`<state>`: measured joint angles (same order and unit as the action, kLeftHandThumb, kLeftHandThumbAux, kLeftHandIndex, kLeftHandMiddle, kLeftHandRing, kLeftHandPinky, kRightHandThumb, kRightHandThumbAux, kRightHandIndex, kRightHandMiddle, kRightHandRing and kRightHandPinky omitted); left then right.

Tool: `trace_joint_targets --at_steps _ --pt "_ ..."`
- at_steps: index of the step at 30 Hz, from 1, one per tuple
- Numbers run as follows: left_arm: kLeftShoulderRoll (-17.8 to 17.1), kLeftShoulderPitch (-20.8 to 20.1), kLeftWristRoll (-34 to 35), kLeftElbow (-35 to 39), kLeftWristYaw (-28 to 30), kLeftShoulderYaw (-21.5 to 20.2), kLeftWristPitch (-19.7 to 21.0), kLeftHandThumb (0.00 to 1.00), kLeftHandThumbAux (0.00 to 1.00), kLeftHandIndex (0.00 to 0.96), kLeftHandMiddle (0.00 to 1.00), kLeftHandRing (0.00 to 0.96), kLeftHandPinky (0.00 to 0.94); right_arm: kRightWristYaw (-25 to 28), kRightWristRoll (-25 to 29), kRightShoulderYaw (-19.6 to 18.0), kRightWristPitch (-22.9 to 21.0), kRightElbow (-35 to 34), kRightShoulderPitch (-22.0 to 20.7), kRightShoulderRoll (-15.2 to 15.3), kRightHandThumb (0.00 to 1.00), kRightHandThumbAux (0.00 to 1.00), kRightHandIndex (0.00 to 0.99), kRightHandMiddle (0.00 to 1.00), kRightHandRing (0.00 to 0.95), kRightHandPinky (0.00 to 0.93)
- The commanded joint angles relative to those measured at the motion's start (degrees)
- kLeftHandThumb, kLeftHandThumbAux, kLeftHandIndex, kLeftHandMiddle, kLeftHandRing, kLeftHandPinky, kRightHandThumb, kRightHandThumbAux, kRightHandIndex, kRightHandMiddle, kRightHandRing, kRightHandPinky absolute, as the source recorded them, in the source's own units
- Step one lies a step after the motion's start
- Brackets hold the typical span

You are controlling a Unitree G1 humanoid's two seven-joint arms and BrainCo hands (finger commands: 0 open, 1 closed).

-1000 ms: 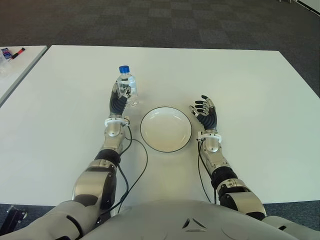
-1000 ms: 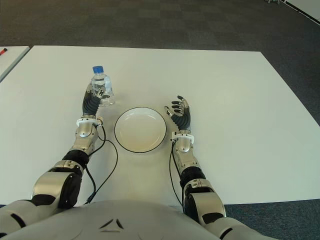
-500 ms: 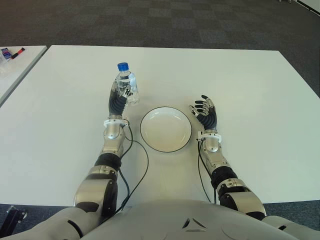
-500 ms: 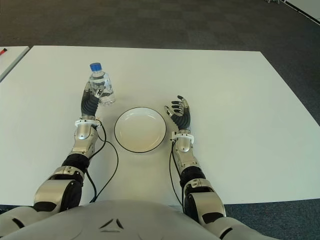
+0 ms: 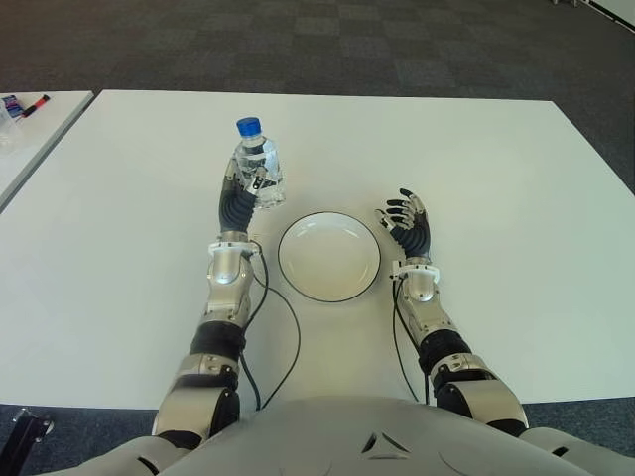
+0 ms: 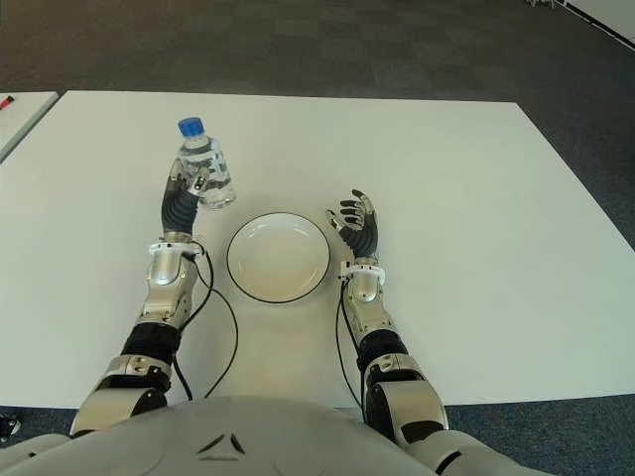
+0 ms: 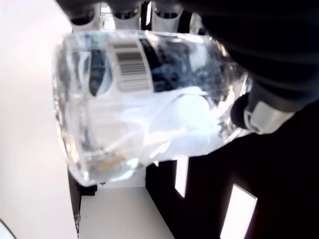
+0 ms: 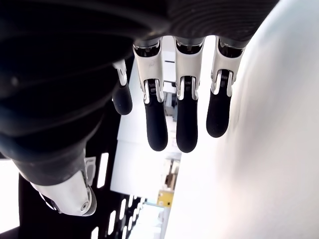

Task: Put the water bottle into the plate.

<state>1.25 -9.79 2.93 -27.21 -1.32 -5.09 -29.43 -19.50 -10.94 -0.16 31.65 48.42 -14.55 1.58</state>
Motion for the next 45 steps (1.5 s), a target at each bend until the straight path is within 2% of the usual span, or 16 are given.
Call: trace_joint_targets --at_steps 1,11,23,33,45 --pt "1.17 2.25 -0.10 5.61 0.27 1.40 2.20 1.000 0.618 0.414 0.474 0.489 0.630 0.11 0.35 -0.01 -1.72 2.82 2.12 -0.50 0.752 0.714 0.168 0.367 0.364 0.352" --pt "3.67 6.04 1.53 12.78 2.45 4.47 2.66 1.000 0.617 0.409 0.483 0.483 0.600 -0.02 0.43 -0.13 -1.62 3.11 1.99 -0.71 0.754 0.704 0.172 0.365 0.365 0.360" --pt "3.75 9.17 3.20 17.39 6.11 8.63 3.41 1.000 0.618 0.418 0.480 0.486 0.597 -0.29 0.30 -0.24 -1.76 3.32 1.74 -0.93 0.775 0.712 0.172 0.364 0.356 0.355" --pt "2.58 11.34 -1.37 17.89 5.30 11.54 2.74 1.000 0.618 0.400 0.477 0.489 0.611 -0.21 0.40 -0.22 -2.32 2.85 1.85 -1.29 0.782 0.711 0.173 0.368 0.362 0.357" --pt "2.98 12.07 -5.12 18.52 5.02 14.60 1.76 1.000 0.617 0.413 0.470 0.497 0.668 -0.06 0.53 -0.24 -2.50 2.69 1.86 -1.53 0.776 0.701 0.172 0.365 0.361 0.358"
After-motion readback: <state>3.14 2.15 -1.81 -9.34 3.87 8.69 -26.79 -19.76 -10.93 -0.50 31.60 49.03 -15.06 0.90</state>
